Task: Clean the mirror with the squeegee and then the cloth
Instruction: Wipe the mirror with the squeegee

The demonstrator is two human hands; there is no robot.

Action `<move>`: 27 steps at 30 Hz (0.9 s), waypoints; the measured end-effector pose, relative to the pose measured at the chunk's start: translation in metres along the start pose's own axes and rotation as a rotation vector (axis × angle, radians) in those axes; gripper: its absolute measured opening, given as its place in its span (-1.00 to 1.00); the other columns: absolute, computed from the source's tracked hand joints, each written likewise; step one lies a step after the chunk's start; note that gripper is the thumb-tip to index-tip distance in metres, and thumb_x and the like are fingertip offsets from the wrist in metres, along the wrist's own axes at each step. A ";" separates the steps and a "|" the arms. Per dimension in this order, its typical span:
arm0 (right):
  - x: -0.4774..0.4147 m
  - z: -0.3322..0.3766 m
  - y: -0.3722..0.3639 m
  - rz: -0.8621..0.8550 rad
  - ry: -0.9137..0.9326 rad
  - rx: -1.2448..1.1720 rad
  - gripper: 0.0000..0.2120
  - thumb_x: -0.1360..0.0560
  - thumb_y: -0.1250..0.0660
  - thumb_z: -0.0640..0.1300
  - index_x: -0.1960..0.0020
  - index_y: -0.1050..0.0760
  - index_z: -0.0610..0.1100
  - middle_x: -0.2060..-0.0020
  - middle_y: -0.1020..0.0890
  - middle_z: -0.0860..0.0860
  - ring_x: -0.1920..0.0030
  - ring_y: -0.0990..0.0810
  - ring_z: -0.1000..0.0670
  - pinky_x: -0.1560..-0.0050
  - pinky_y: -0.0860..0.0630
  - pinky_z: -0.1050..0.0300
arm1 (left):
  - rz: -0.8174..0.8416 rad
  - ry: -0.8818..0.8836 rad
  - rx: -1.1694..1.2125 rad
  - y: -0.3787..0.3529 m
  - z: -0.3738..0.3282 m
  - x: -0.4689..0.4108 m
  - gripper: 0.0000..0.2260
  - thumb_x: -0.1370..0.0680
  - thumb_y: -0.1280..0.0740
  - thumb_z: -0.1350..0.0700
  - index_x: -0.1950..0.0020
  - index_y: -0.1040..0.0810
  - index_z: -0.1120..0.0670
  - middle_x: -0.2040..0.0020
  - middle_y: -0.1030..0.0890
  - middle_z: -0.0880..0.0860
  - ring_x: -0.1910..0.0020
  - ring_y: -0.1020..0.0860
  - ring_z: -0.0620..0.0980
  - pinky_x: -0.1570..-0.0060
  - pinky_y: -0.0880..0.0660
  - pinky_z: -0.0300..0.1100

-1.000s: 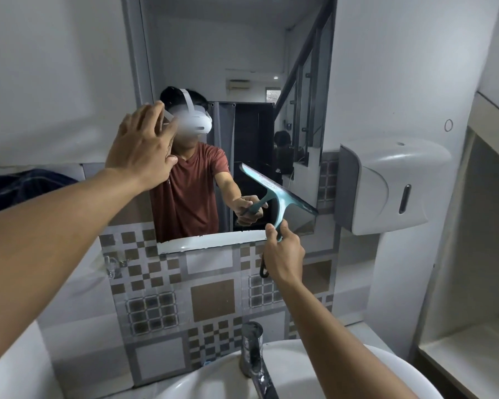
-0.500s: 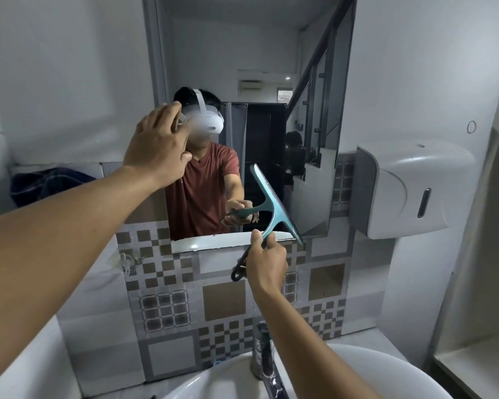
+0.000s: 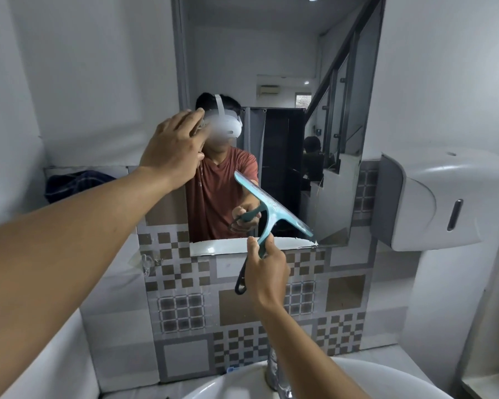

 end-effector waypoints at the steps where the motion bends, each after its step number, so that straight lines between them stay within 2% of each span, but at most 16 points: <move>1: 0.000 0.000 0.000 0.009 0.016 0.012 -0.80 -0.65 -0.25 0.04 0.13 -0.46 0.00 0.45 -0.46 0.10 0.48 -0.40 0.15 0.38 -0.40 0.18 | 0.000 -0.002 0.000 0.000 0.000 0.000 -0.41 -0.50 -0.44 0.18 -0.51 -0.36 0.13 -0.52 -0.31 0.22 -0.48 -0.28 0.26 -0.39 -0.32 0.23; 6: 0.000 -0.001 0.000 0.036 0.045 0.053 -0.85 -0.65 -0.24 0.04 -0.01 -0.50 -0.02 0.44 -0.49 0.07 0.49 -0.41 0.13 0.40 -0.43 0.16 | -0.006 0.009 0.008 -0.003 0.000 0.000 -0.40 -0.49 -0.44 0.19 -0.51 -0.36 0.12 -0.52 -0.31 0.21 -0.48 -0.27 0.26 -0.38 -0.33 0.24; 9: 0.006 0.002 -0.012 0.139 0.095 0.130 -0.84 -0.65 -0.25 0.03 -0.12 -0.51 -0.03 0.38 -0.54 0.03 0.44 -0.45 0.13 0.41 -0.42 0.22 | -0.005 0.010 0.010 -0.003 0.001 0.000 -0.39 -0.49 -0.44 0.20 -0.52 -0.35 0.12 -0.53 -0.31 0.22 -0.49 -0.27 0.27 -0.39 -0.33 0.25; 12: 0.012 0.002 -0.017 0.169 0.107 0.202 -0.72 -0.65 -0.24 0.05 -0.32 -0.48 0.01 0.31 -0.60 0.00 0.38 -0.50 0.09 0.39 -0.45 0.17 | 0.001 0.009 0.008 -0.003 0.001 0.000 -0.40 -0.50 -0.44 0.19 -0.52 -0.35 0.12 -0.53 -0.30 0.21 -0.49 -0.26 0.26 -0.39 -0.32 0.25; 15: 0.014 0.003 -0.014 0.198 0.196 0.427 -0.57 -0.65 -0.24 0.08 -0.50 -0.33 0.12 0.19 -0.65 0.03 0.26 -0.58 0.03 0.36 -0.42 0.15 | 0.007 0.011 0.010 -0.002 0.001 0.000 -0.40 -0.50 -0.44 0.18 -0.52 -0.35 0.12 -0.55 -0.29 0.20 -0.50 -0.26 0.25 -0.40 -0.32 0.24; 19: 0.007 0.009 -0.002 0.218 0.301 0.662 -0.54 -0.66 -0.18 0.12 -0.54 -0.28 0.12 0.11 -0.63 0.01 0.24 -0.56 -0.01 0.39 -0.41 0.13 | 0.008 0.020 0.010 -0.003 0.001 0.001 -0.41 -0.51 -0.42 0.19 -0.52 -0.34 0.12 -0.55 -0.27 0.20 -0.50 -0.25 0.25 -0.40 -0.32 0.24; 22: -0.004 0.014 0.012 0.226 0.370 0.807 -0.52 -0.66 -0.18 0.10 -0.56 -0.25 0.10 0.14 -0.58 -0.04 0.31 -0.55 -0.04 0.41 -0.43 0.12 | 0.007 0.031 0.023 -0.004 0.001 0.001 -0.41 -0.52 -0.41 0.18 -0.53 -0.32 0.12 -0.56 -0.26 0.20 -0.52 -0.23 0.25 -0.43 -0.29 0.25; 24: -0.014 0.016 0.026 0.208 0.412 0.886 -0.55 -0.67 -0.17 0.09 -0.54 -0.27 0.12 0.17 -0.55 -0.05 0.35 -0.54 -0.05 0.41 -0.52 0.08 | 0.005 0.041 0.037 -0.003 -0.001 0.000 -0.41 -0.53 -0.40 0.13 -0.54 -0.31 0.12 -0.56 -0.25 0.20 -0.52 -0.21 0.25 -0.45 -0.26 0.24; 27: -0.028 0.018 0.048 0.169 0.476 0.961 -0.57 -0.66 -0.18 0.06 -0.52 -0.29 0.12 0.21 -0.51 -0.05 0.37 -0.53 -0.06 0.38 -0.60 0.00 | 0.012 0.033 0.022 -0.004 -0.003 0.000 -0.34 -0.52 -0.44 0.05 -0.56 -0.26 0.09 -0.55 -0.24 0.22 -0.52 -0.22 0.26 -0.45 -0.25 0.25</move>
Point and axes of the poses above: each hand's wrist, its own x-axis away from the middle knuckle, its own y-axis out of the back of the hand, z = x × y, the point moved 6 cm from there along -x, towards the middle knuckle
